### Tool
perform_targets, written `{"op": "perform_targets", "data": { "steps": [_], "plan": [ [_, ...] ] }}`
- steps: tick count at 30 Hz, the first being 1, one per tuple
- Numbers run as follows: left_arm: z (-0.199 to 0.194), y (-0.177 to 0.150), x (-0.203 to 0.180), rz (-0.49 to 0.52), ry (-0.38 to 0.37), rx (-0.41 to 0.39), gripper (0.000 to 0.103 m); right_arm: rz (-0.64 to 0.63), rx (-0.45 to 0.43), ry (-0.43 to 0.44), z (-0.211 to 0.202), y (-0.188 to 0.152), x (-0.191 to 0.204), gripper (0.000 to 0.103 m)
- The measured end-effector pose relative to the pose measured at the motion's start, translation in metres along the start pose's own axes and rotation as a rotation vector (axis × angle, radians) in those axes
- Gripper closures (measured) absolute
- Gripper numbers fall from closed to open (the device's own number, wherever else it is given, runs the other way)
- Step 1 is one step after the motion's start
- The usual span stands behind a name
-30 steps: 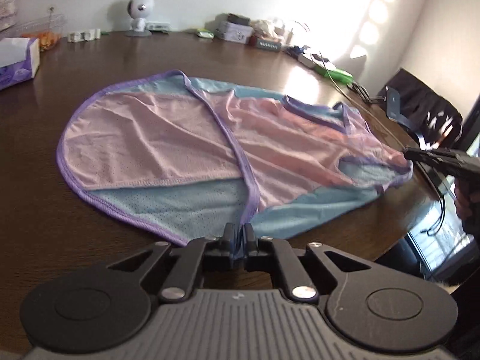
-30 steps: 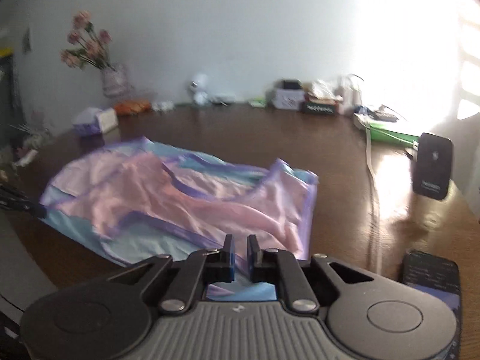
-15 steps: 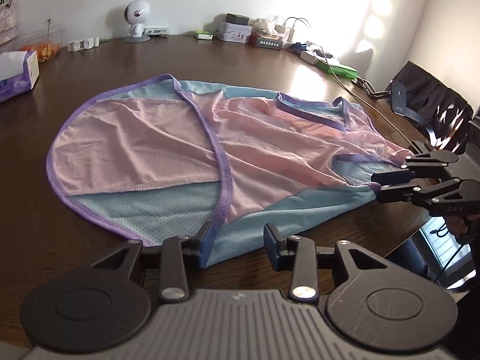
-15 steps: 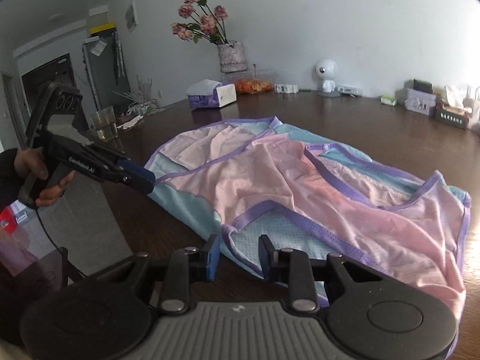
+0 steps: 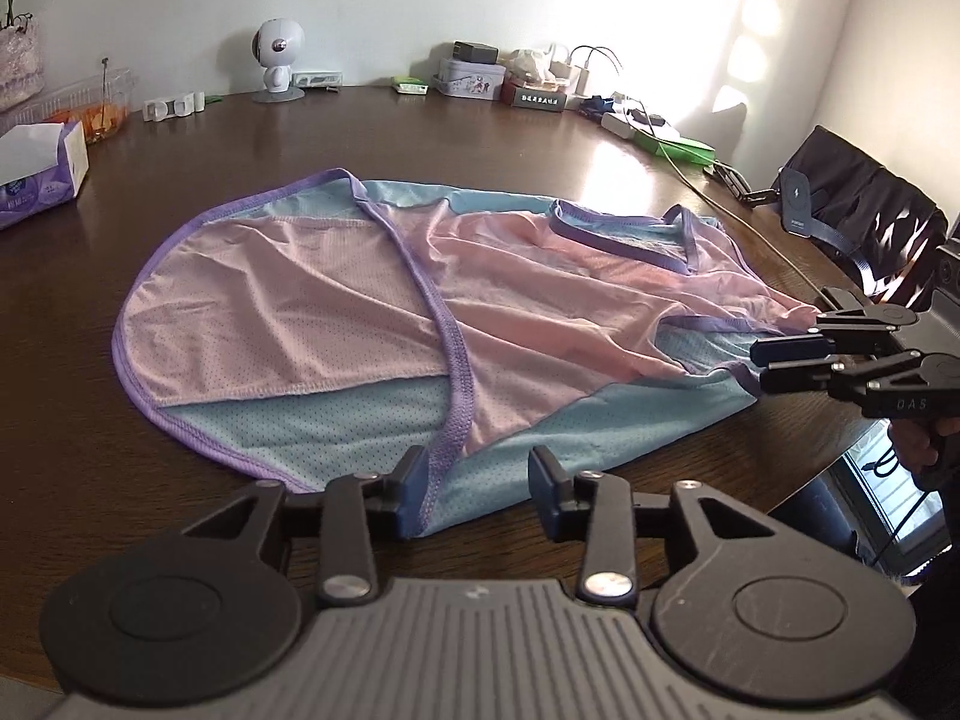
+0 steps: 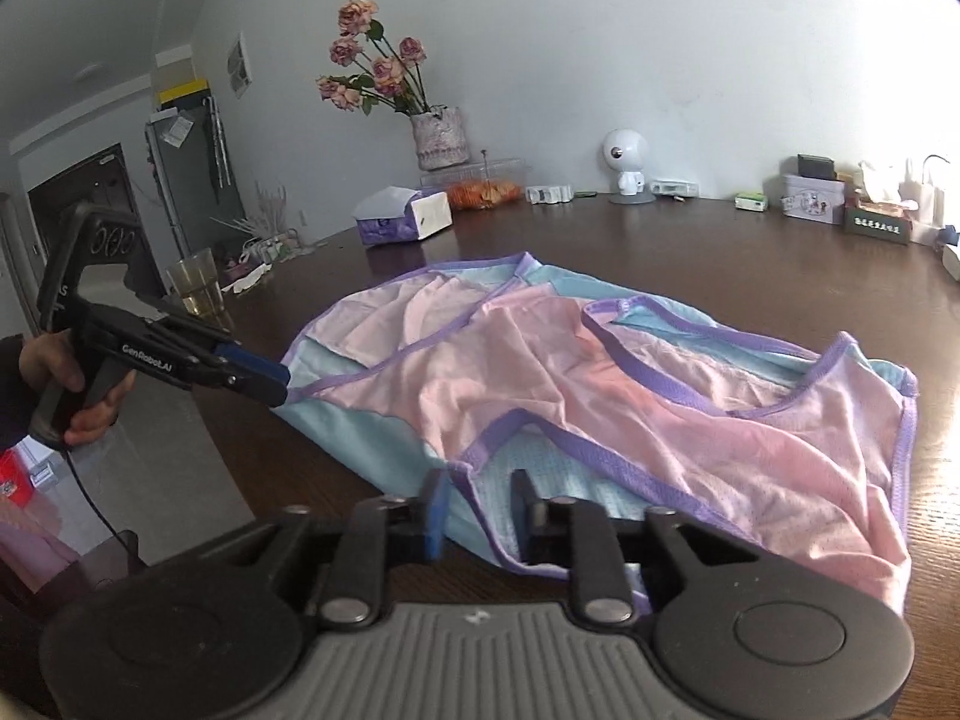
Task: Fold clothes
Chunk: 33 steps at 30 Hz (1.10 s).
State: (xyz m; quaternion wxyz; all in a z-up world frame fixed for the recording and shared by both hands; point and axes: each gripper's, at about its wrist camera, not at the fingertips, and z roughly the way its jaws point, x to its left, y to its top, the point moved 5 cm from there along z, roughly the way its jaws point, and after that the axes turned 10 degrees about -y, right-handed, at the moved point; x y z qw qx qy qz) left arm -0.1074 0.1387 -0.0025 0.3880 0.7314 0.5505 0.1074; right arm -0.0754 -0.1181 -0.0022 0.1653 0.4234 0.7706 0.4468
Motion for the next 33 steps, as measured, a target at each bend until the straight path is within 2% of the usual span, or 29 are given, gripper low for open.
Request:
{"op": "perform_targets", "data": {
  "steps": [5,9,22,29,33],
  "plan": [
    [0.003,-0.005,0.001,0.012,0.010,0.017,0.061,-0.006,0.021,0.005,0.006,0.000,0.006,0.076],
    [0.004,-0.007,0.003,0.015,0.013,0.020,0.060,0.004,0.014,-0.013,0.005,0.002,0.004,0.072],
    [0.004,-0.009,0.002,0.030,0.026,0.022,0.056,0.018,0.004,-0.027,0.006,0.002,-0.001,0.072],
    [0.002,-0.012,0.003,0.043,0.016,0.015,0.056,0.005,0.004,-0.036,0.006,0.004,-0.001,0.072],
    [-0.004,-0.017,0.005,0.062,-0.001,0.005,0.053,-0.018,-0.018,-0.013,0.001,0.006,0.005,0.071]
  ]
}}
